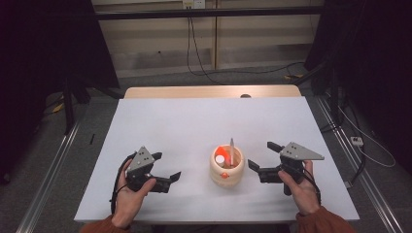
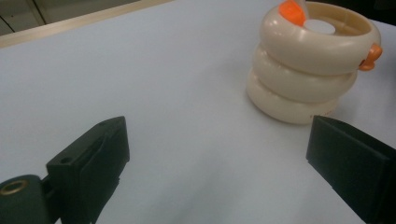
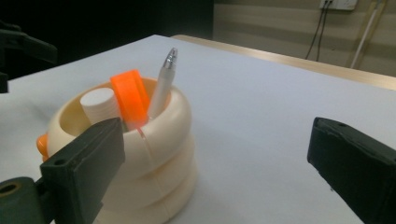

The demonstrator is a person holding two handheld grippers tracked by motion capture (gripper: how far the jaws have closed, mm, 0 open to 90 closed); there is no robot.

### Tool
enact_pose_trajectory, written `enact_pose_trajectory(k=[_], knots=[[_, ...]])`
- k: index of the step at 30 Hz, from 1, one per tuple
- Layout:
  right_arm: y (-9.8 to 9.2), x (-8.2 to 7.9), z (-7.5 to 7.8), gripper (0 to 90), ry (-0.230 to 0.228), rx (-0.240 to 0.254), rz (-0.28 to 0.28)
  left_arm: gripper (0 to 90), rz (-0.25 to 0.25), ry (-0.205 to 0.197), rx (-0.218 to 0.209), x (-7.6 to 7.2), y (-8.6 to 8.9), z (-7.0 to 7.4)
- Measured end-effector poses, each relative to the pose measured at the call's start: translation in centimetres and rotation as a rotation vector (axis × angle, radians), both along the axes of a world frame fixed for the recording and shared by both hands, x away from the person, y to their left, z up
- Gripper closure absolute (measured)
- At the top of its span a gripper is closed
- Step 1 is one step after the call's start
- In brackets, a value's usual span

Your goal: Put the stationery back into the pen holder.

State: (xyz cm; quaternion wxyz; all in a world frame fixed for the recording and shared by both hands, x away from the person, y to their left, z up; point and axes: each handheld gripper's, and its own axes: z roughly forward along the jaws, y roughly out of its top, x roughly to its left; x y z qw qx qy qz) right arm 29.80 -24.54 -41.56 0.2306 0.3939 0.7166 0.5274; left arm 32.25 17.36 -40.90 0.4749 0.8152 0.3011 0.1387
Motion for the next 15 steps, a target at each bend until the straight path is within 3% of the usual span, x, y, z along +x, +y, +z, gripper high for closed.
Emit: enact_pose_trajectory(k=[1,6,15], knots=[[-0.1,-0.2,0.0,4.1,-0.005,-0.021,-0.016,5.8,0.007,0.002,0.000,-0.1,0.1,-0.1],[-0.8,-1.1,-0.7,3.9,0.006,-0.024,-0.039,5.8,0.028,0.006,0.003,-0.4,0.6,-0.3],[-2.9,-2.7,-1.8,4.0,0.032,-0.006,-0.080,5.8,0.038,0.003,-0.005,-1.1,1.0,-0.6]])
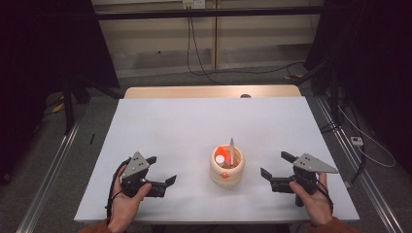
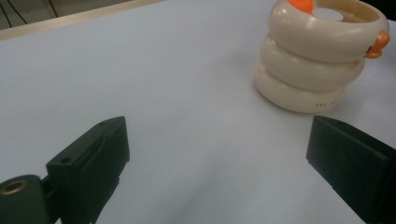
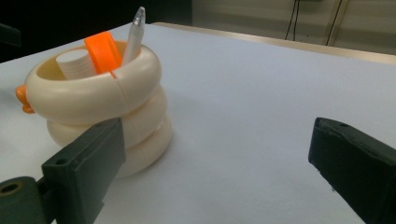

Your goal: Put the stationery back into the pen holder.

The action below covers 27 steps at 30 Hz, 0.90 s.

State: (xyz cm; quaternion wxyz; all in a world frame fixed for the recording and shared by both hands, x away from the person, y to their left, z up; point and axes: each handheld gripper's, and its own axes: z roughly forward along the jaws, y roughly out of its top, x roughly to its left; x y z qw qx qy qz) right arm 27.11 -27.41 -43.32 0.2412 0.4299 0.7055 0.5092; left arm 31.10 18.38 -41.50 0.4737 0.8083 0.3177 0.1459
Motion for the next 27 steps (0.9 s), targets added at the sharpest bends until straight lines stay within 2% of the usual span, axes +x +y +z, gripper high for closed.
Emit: enact_pose_trajectory(k=[2,4,10,12,16,20,23,27], knots=[[-0.3,-0.3,-0.3,3.9,0.003,-0.011,-0.011,5.8,0.000,-0.001,0.017,-0.1,0.0,0.0],[-0.5,-0.6,-0.6,4.0,0.006,-0.012,-0.019,5.8,0.003,0.005,0.002,-0.2,0.0,-0.2],[-1.8,-1.3,-1.4,4.1,0.013,-0.010,-0.070,5.8,0.022,0.004,-0.009,-0.1,0.2,-0.6],[-2.1,-1.5,-1.6,4.1,0.005,-0.006,-0.090,5.8,0.026,0.005,0.000,-0.1,0.2,-0.7],[-2.5,-1.6,-1.8,4.1,0.001,0.002,-0.108,5.8,0.033,-0.009,-0.014,-0.1,0.2,-0.8],[-2.6,-1.8,-1.6,4.8,-0.031,-0.001,-0.131,5.7,0.040,-0.005,-0.032,-0.2,0.4,-0.8],[-2.6,-1.7,-1.7,4.8,-0.021,0.006,-0.127,5.7,0.046,-0.030,-0.027,-0.4,0.4,-0.7],[-2.4,-1.5,-1.8,4.9,-0.022,0.002,-0.122,5.7,0.050,-0.016,-0.031,-0.2,0.6,-0.7]])
